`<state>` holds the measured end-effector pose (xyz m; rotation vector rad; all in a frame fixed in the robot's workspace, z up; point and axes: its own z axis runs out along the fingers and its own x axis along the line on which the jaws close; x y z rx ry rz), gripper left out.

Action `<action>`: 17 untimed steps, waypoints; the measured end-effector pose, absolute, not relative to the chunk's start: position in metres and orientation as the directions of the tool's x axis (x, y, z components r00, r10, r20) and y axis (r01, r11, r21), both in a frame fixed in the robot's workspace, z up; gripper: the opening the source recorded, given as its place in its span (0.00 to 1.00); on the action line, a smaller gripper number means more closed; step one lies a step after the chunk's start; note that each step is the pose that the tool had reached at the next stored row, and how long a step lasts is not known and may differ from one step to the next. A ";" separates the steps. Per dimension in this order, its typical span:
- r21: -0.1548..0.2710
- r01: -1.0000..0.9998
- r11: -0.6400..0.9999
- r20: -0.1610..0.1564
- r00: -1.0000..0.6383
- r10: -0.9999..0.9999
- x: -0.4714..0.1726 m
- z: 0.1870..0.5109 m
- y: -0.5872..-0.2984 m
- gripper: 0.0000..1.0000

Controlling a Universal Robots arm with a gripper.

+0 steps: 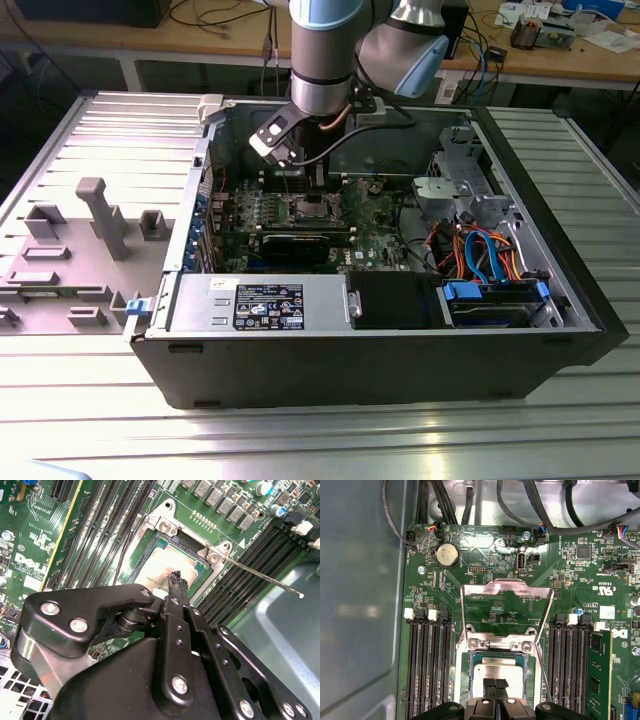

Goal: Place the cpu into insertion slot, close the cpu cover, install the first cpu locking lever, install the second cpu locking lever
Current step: 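Close the cpu cover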

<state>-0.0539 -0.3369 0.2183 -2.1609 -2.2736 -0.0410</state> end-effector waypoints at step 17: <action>0.016 0.999 0.051 0.022 -0.051 0.998 -0.054 0.226 -0.337 0.11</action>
